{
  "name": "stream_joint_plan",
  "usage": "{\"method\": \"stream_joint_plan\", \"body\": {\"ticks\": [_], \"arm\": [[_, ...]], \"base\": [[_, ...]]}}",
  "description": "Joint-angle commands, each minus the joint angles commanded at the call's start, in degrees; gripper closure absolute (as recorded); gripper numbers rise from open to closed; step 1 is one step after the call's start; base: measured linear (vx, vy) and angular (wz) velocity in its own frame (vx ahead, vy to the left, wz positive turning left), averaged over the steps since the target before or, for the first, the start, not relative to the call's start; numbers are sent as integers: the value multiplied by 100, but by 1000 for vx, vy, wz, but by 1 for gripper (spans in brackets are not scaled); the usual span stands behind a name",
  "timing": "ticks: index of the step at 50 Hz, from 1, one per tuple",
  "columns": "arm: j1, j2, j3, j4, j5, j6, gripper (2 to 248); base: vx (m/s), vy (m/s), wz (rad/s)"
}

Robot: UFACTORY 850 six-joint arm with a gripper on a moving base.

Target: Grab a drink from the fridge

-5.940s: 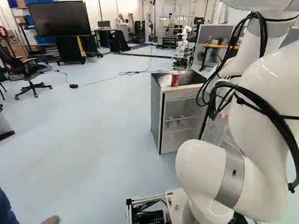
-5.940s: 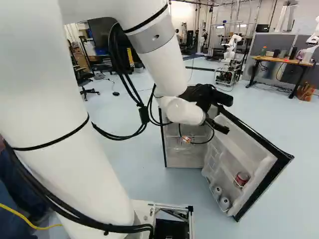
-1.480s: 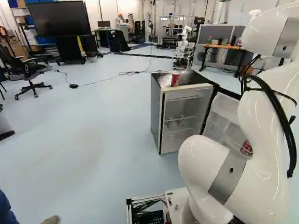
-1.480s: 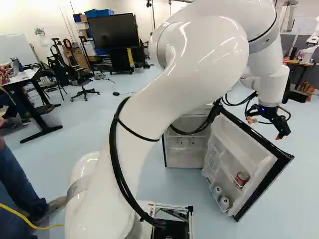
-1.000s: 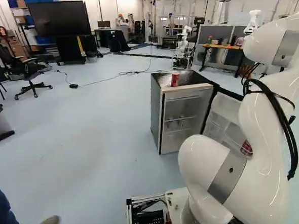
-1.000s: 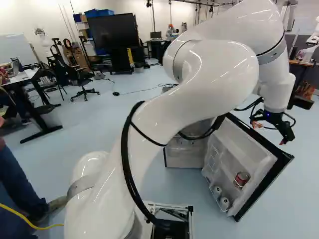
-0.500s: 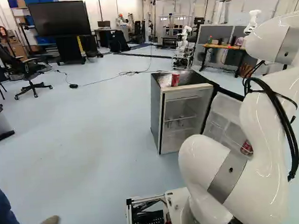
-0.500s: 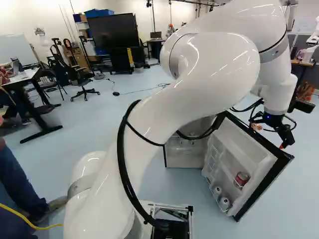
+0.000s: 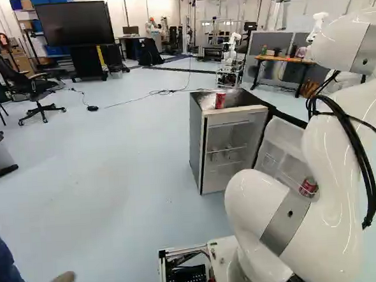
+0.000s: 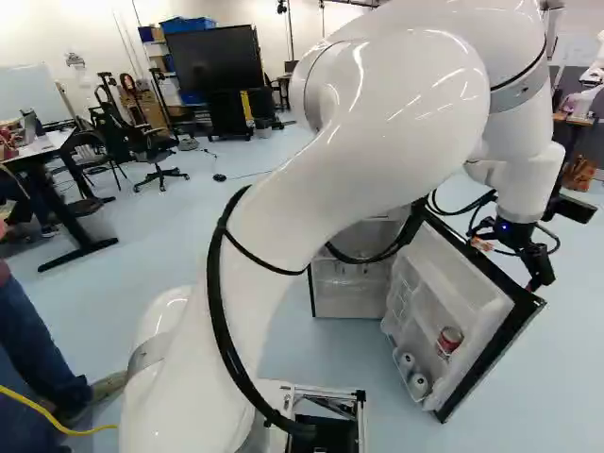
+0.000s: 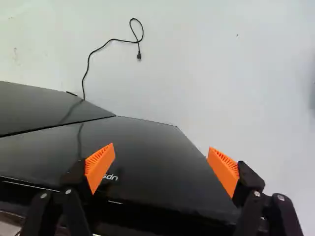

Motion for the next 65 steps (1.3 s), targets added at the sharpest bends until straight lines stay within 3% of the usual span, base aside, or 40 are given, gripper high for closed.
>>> {"method": "stream_joint_plan", "body": {"ticks": [65], "arm": [[-81,1383,2054,0,0,0,3]], "base": [[0,0,0]]}}
